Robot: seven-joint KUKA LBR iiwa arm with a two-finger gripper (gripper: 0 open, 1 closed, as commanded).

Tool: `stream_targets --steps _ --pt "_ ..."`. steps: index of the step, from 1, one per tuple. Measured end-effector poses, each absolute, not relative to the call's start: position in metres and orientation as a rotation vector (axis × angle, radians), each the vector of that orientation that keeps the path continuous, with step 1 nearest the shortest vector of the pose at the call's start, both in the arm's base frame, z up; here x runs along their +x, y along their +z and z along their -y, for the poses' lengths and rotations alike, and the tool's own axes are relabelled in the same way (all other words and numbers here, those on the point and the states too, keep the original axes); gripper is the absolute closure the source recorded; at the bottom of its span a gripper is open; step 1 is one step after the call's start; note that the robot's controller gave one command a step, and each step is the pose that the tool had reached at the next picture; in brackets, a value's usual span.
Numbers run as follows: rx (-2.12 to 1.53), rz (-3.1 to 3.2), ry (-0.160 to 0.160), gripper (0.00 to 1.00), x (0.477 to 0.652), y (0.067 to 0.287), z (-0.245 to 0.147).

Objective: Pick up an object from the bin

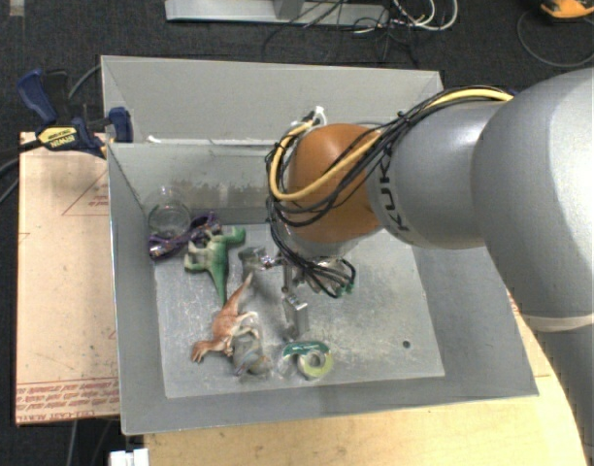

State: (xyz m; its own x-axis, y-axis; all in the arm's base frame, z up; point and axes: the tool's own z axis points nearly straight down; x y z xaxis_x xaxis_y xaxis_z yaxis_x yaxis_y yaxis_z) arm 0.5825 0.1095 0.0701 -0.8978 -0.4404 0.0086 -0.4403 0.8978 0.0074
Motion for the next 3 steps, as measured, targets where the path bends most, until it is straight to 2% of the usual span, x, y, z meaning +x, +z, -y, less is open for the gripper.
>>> stream_targets --steps 1,2,3 --pt "0.676 3.078 -0.003 0.0 0.542 0.07 -0.179" --pt "0.652 3.065 -0.01 1.0 0.554 0.081 -0.185" --pt "0.652 3.065 -0.01 1.0 0.554 0.081 -0.185"
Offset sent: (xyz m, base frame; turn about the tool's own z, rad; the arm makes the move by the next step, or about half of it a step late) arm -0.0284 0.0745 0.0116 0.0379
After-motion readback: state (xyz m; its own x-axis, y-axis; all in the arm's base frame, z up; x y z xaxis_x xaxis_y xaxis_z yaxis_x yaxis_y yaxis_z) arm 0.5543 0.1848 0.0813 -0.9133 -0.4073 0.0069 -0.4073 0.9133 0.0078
